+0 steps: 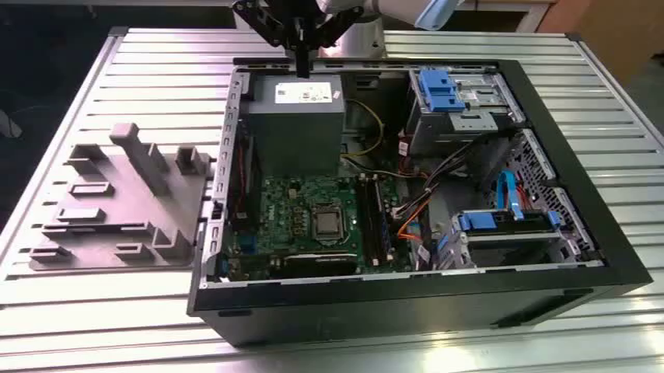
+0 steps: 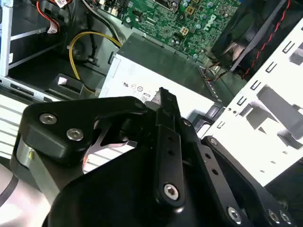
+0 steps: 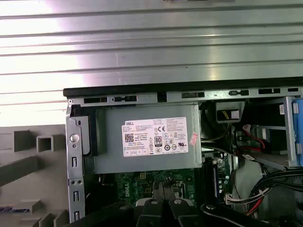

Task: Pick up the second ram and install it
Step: 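Reach for the second ram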

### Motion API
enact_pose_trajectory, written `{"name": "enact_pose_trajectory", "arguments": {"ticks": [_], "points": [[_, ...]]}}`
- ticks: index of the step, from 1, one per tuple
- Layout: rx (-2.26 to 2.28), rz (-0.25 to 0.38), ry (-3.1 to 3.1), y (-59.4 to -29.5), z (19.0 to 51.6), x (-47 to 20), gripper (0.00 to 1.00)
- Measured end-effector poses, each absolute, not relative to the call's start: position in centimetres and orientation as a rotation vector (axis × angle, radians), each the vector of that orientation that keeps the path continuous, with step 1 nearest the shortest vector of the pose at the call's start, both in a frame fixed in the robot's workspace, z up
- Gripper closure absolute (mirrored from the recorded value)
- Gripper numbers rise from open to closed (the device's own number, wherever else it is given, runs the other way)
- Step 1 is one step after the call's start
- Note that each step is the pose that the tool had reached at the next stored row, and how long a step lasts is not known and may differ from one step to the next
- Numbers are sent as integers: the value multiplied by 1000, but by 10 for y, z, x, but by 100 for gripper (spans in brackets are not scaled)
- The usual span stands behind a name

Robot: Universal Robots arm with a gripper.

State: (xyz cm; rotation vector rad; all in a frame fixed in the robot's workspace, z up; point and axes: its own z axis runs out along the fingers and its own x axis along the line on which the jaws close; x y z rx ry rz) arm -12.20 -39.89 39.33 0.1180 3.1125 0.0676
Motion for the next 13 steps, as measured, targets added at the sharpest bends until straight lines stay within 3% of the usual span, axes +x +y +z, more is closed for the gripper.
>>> {"name": "enact_pose_trajectory", "arguments": {"ticks": [13], "points": [[118,68,3112,-399,393,-124,90]]}}
